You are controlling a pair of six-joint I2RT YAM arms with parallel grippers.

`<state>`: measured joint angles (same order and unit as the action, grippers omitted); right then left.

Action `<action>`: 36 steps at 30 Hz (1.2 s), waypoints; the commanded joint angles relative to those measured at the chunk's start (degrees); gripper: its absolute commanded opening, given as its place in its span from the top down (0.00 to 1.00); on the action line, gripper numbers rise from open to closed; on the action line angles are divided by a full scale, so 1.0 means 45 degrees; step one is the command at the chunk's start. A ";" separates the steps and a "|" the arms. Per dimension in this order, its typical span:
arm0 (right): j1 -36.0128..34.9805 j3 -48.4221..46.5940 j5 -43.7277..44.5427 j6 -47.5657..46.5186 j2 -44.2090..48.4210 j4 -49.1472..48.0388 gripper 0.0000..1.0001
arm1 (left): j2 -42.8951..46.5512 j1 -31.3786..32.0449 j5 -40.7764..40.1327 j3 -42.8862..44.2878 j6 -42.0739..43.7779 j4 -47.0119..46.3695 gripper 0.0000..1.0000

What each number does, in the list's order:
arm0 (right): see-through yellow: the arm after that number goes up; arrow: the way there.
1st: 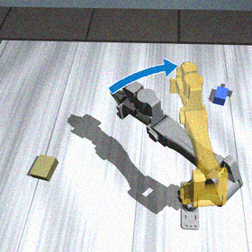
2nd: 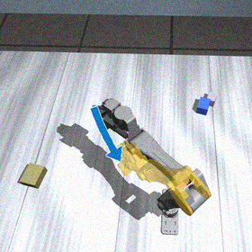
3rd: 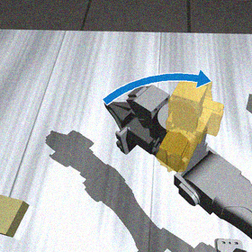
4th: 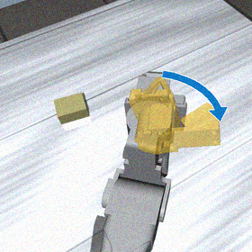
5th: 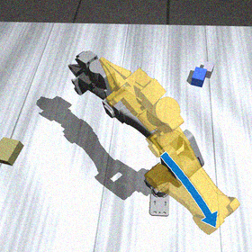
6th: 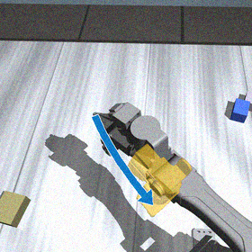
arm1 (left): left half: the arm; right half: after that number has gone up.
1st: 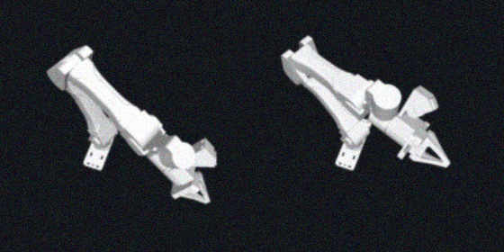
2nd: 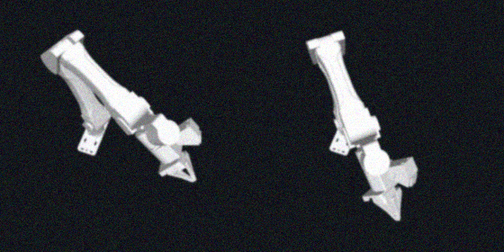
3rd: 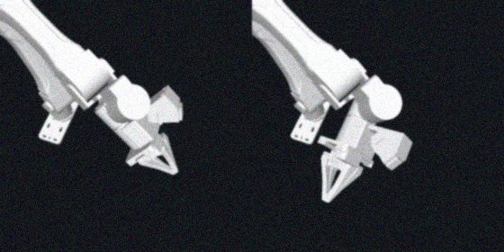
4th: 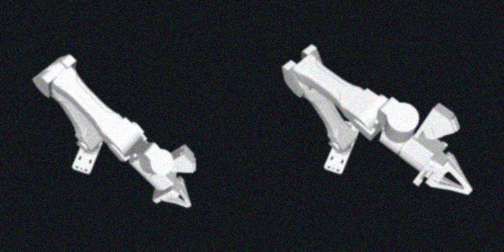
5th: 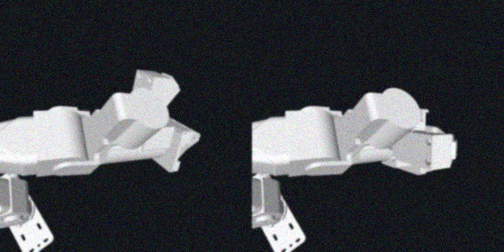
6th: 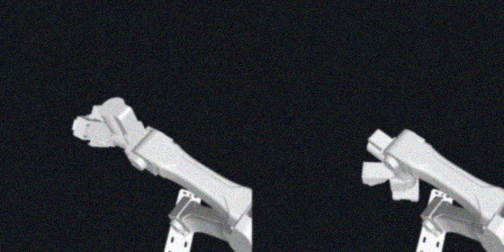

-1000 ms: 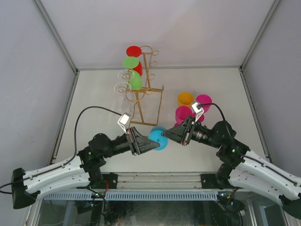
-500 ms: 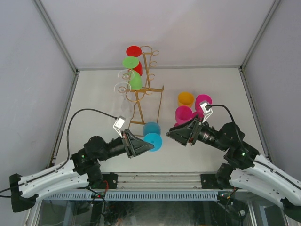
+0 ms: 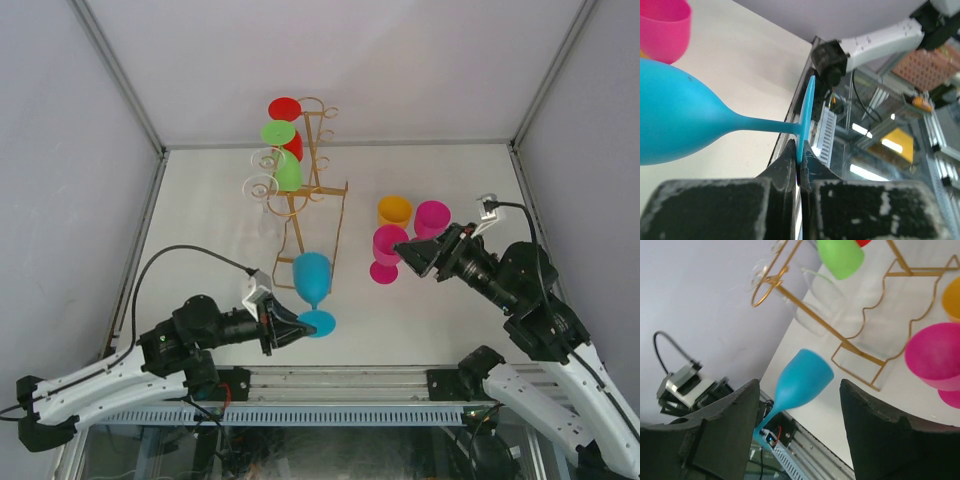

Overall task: Take the wine glass off the wine glass rack
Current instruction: Place the wine glass at the center of the board.

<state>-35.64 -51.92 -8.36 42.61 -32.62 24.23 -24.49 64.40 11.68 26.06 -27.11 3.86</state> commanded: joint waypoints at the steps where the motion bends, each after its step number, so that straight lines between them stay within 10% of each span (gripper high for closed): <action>1: 0.1491 -0.0060 -0.2390 0.0601 -0.0240 0.0675 0.34 | -0.0363 0.0657 0.1900 0.0223 0.2883 0.0398 1.00; 12: 0.2411 0.0513 -0.5745 0.1228 -0.1507 0.0109 0.31 | -0.1756 0.3184 0.2135 0.1070 0.5862 0.1096 1.00; 36: 0.0668 0.1406 -0.8410 0.2731 -0.3689 -0.1968 0.34 | -0.0869 0.3364 0.3657 0.0808 0.6009 -0.0366 1.00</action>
<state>-30.17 -45.43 -42.74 53.80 -48.31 21.15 -29.12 79.26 26.22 27.11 0.08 7.44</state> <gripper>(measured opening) 0.671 0.016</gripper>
